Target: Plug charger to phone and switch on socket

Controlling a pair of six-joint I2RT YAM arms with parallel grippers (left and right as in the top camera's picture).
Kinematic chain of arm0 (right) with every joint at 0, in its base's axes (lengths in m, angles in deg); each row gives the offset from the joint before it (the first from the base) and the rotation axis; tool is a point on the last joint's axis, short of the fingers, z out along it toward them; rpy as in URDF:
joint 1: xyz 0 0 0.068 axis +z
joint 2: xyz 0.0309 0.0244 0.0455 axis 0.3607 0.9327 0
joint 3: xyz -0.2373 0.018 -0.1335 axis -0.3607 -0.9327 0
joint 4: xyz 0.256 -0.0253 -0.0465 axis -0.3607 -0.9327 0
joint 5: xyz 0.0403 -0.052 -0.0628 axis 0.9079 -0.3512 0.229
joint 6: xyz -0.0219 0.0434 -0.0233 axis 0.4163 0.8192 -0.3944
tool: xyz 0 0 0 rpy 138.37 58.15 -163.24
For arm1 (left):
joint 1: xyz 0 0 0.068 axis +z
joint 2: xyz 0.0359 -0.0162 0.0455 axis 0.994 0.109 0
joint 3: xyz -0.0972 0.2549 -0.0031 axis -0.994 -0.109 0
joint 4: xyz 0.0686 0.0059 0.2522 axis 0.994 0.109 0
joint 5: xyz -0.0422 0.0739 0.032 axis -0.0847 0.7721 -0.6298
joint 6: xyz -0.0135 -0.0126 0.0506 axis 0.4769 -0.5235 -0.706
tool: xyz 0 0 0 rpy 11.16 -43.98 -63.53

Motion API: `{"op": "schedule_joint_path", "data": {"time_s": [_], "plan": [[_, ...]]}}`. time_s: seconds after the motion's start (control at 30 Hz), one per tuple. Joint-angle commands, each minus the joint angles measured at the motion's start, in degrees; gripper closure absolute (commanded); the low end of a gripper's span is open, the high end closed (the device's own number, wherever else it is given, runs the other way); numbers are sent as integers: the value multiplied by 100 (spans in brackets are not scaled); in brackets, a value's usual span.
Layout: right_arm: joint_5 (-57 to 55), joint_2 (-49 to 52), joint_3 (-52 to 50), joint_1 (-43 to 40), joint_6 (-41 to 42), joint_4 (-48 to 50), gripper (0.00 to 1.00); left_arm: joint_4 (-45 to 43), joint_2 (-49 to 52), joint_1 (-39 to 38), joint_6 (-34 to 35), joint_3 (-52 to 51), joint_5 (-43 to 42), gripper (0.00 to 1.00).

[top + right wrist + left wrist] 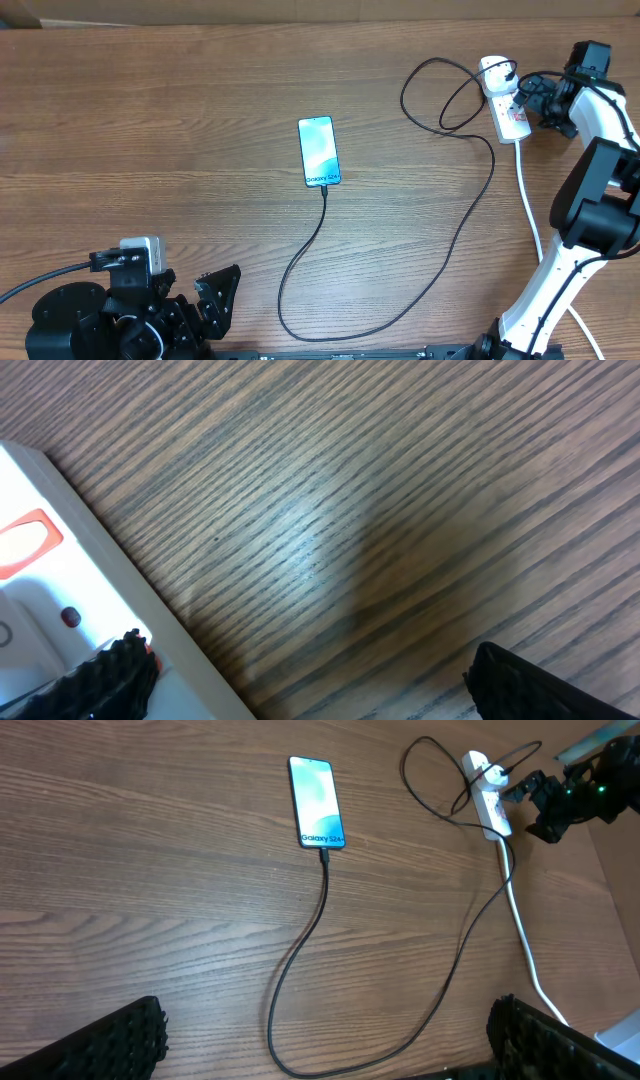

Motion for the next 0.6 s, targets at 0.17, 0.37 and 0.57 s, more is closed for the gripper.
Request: {"op": "schedule_joint_path", "data": {"time_s": [0.17, 0.37, 0.57], "plan": [[380, 79, 94, 96, -133, 0, 0, -4, -13, -26, 61, -15, 42, 0], [426, 79, 94, 96, -133, -11, 0, -2, -13, -26, 61, -15, 42, 1], [588, 79, 94, 96, -133, -59, 0, -2, -13, -26, 61, -15, 42, 1]]}}
